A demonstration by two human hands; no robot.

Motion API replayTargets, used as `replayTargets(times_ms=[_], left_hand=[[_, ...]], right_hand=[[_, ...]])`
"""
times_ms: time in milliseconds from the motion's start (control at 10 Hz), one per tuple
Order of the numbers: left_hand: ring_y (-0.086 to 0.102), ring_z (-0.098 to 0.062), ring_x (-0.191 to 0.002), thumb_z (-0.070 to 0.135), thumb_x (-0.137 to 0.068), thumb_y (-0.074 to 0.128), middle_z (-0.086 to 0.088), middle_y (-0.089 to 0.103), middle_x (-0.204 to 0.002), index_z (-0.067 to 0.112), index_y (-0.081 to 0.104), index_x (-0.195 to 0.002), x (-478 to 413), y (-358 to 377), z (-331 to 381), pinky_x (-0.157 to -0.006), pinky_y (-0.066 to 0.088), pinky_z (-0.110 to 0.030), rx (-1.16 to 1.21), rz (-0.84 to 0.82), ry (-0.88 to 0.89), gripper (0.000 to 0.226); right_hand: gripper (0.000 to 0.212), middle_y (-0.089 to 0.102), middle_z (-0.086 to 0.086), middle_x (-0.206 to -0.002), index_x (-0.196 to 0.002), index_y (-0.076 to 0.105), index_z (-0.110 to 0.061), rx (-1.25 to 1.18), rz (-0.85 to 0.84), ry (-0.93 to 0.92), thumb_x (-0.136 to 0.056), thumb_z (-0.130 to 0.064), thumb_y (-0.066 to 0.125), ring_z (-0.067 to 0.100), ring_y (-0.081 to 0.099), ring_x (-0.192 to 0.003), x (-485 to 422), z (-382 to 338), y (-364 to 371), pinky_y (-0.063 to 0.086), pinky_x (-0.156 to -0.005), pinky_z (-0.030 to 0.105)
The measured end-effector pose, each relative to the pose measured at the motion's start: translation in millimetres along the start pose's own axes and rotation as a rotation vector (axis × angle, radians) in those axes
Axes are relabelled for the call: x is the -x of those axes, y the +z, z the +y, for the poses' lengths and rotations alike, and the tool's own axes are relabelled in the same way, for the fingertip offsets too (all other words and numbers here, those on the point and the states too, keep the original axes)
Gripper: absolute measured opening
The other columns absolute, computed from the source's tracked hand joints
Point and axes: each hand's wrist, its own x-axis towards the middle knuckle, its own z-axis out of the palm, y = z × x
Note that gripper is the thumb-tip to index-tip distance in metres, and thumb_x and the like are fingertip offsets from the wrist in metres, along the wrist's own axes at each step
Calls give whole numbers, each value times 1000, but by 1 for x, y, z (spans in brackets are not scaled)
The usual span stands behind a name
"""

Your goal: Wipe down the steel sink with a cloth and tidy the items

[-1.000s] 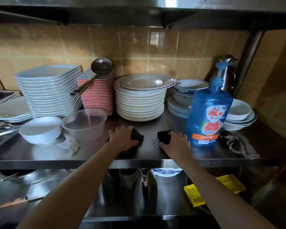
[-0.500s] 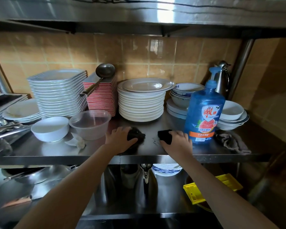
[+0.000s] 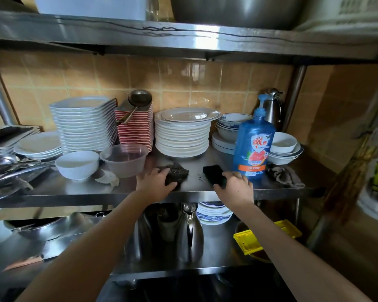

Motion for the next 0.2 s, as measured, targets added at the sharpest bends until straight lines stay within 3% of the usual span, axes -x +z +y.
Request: replayTargets(times_ms=[200], left_hand=[[35, -29, -133, 57, -88, 42, -6, 39, -145, 30, 27, -144, 41, -16, 2, -107, 25, -50, 27, 39, 14, 64]], right_hand=[[51, 52, 7, -131, -132, 49, -21, 30, 35, -9, -87, -43, 55, 30, 43, -123, 42, -4, -20, 34, -102, 43]])
